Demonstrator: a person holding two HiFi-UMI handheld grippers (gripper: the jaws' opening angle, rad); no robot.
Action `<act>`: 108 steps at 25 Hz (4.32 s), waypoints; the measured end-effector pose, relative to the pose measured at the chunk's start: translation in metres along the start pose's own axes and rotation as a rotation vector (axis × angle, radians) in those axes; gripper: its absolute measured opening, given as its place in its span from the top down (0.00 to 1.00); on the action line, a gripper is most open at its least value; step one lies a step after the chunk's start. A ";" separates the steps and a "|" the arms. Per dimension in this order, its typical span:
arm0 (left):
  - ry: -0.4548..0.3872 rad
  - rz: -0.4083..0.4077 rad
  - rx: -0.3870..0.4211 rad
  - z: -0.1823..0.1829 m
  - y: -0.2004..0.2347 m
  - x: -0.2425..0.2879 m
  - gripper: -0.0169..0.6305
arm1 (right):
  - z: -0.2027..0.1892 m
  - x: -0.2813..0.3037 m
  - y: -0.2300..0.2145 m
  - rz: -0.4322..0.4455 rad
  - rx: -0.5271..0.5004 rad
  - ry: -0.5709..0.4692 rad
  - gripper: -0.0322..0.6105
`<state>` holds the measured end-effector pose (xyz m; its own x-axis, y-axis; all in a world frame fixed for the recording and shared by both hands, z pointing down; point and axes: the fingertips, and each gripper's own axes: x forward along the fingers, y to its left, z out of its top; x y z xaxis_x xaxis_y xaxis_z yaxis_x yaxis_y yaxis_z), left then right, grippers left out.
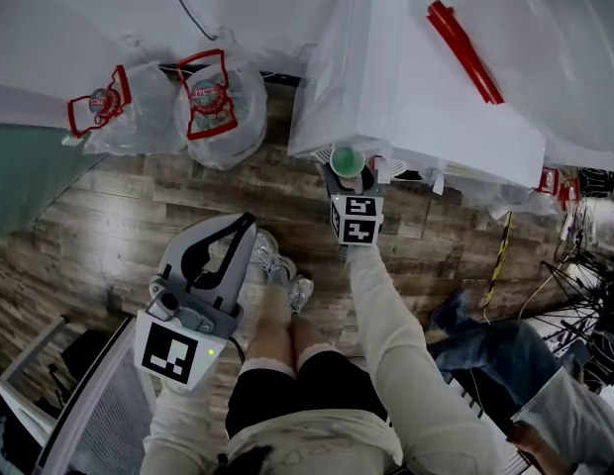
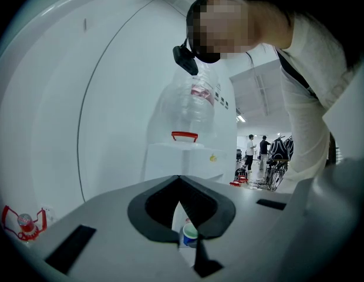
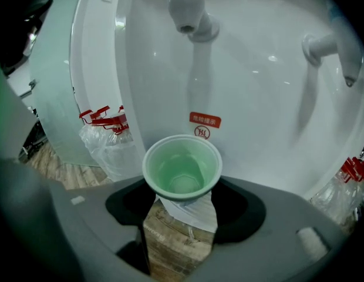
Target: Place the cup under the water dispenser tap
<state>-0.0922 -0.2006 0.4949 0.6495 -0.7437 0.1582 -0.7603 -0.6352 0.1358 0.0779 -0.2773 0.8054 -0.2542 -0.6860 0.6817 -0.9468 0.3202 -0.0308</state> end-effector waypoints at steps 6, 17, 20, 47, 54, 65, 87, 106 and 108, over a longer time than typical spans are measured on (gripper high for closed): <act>-0.006 0.005 0.005 0.003 -0.001 -0.003 0.97 | -0.004 0.001 0.000 0.003 0.003 0.031 0.45; -0.021 0.004 0.015 0.010 -0.012 -0.004 0.97 | -0.009 -0.011 0.000 0.020 0.028 0.024 0.45; -0.022 -0.001 0.020 0.013 -0.016 -0.003 0.97 | -0.009 -0.011 -0.001 0.026 0.033 0.023 0.45; -0.029 0.028 0.036 0.019 -0.022 -0.011 0.97 | -0.014 -0.020 0.001 0.034 0.039 0.032 0.49; -0.045 0.016 0.057 0.037 -0.036 -0.012 0.97 | -0.012 -0.056 0.002 0.037 0.079 0.006 0.53; -0.071 -0.021 0.087 0.074 -0.069 -0.019 0.97 | 0.027 -0.132 -0.008 0.009 0.079 -0.116 0.94; -0.127 -0.048 0.092 0.142 -0.128 -0.061 0.97 | 0.104 -0.312 0.005 0.016 0.082 -0.320 0.94; -0.187 -0.045 0.165 0.181 -0.171 -0.098 0.97 | 0.143 -0.429 0.021 0.006 0.005 -0.457 0.94; -0.199 -0.046 0.173 0.186 -0.177 -0.101 0.97 | 0.146 -0.441 0.021 0.009 -0.005 -0.471 0.94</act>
<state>-0.0231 -0.0515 0.2729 0.6832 -0.7290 -0.0425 -0.7302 -0.6824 -0.0336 0.1416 -0.0635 0.3975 -0.3249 -0.9047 0.2757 -0.9437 0.3294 -0.0311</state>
